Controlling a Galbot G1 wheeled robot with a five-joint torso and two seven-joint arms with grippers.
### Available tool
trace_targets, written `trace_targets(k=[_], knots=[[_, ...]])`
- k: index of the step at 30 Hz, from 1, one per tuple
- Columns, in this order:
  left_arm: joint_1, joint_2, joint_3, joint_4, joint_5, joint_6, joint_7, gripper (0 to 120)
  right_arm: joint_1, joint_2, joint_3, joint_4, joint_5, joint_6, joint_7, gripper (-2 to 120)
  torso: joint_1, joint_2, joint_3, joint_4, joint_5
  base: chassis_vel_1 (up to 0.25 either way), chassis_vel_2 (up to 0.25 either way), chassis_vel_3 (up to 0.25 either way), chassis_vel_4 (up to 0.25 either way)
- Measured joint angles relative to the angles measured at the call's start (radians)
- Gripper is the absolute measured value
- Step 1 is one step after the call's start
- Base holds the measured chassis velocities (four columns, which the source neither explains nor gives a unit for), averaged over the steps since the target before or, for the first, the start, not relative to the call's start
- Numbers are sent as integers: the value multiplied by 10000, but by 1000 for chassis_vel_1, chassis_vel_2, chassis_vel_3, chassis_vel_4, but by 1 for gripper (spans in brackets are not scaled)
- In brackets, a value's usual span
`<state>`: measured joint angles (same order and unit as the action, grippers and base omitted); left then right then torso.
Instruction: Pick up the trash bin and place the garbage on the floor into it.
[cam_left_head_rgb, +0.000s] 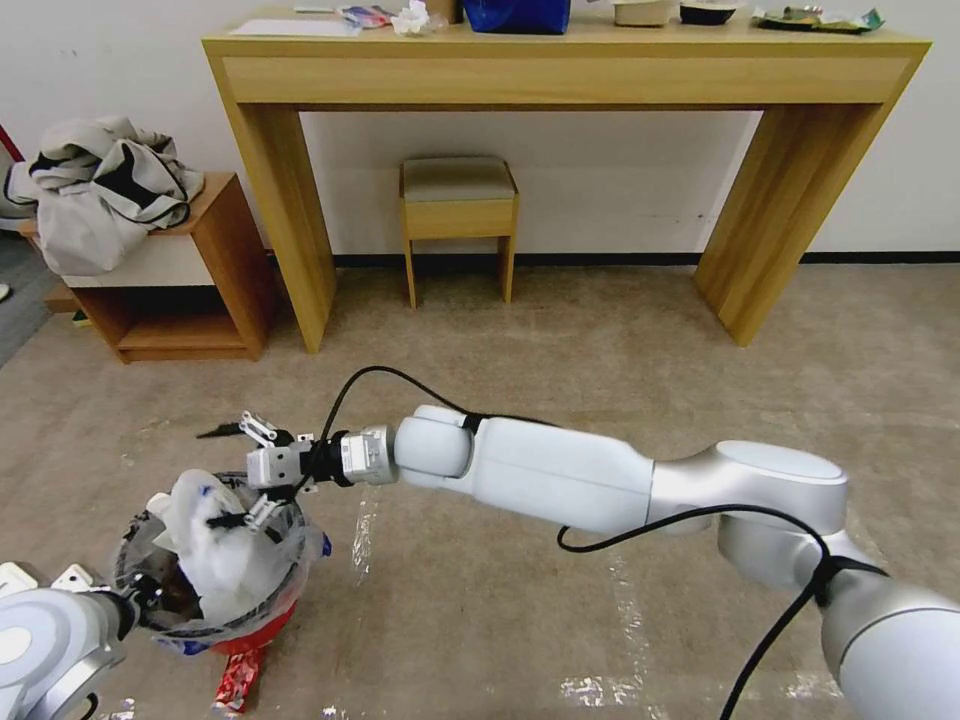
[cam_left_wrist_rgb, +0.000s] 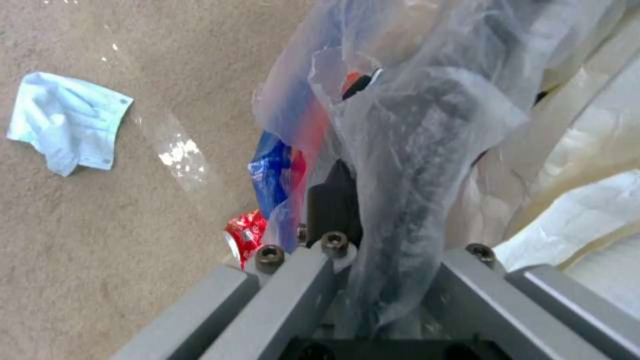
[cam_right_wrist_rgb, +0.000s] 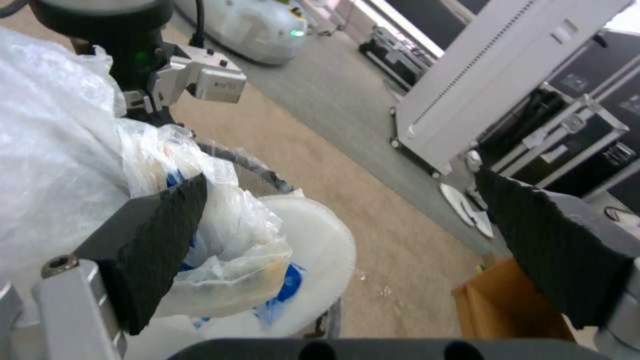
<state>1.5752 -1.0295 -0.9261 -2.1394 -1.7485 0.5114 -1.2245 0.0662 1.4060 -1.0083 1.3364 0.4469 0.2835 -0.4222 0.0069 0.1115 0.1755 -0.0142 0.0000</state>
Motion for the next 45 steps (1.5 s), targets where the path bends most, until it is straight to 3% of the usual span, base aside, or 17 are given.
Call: trace_targets(k=[11, 19, 24, 37, 45], knots=[[-106, -52, 29, 80, 18, -33, -8, 0, 517, -581, -782, 812, 437, -212, 43, 100, 0, -1, 1, -2, 0, 0, 0, 0, 0], [-126, -77, 66, 39, 21, -29, -10, 0, 1209, -391, -1200, 534, 348, -161, -293, 100, 0, 0, 0, 0, 0, 0, 0, 0, 0], [-122, -118, 121, 30, 65, -25, -10, 0, 1301, -100, -1364, -48, -400, 241, -1083, 100, 0, -1, 1, 0, 0, 0, 0, 0, 0], [-94, -245, 222, -87, 232, 8, 24, 0, 1919, 860, -1352, -1539, -713, 165, -2111, 100, 1, 0, 1, -2, -1, 0, 0, 0, 0], [-49, -343, 272, -217, 301, 44, 46, 0, 1999, 1698, -1406, -2093, -728, 112, -1813, 100, 1, -1, 1, 0, -2, 0, 0, 0, 0]])
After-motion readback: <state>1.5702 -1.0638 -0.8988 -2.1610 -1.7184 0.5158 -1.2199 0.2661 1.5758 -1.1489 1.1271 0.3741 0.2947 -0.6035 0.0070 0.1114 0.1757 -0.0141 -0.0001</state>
